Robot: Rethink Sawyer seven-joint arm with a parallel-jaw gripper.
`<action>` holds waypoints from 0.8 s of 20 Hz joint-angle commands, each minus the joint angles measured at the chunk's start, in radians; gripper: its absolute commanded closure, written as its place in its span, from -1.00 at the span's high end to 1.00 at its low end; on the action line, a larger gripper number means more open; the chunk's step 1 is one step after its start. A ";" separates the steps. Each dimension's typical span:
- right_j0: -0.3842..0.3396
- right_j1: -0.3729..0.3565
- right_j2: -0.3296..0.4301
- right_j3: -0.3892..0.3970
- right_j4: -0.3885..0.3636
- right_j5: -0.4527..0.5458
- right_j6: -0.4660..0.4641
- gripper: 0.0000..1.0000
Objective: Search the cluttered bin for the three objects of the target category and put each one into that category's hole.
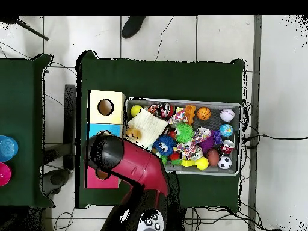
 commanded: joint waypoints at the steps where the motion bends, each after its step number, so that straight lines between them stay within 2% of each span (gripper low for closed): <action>1: 0.018 -0.029 -0.029 -0.109 -0.038 0.188 0.328 -1.00; 8: 0.017 -0.041 -0.046 -0.138 -0.035 0.242 0.329 -1.00; 10: 0.013 -0.034 -0.038 -0.130 -0.024 0.219 0.325 -1.00; 16: 0.001 0.010 0.030 -0.056 0.039 0.038 0.293 -1.00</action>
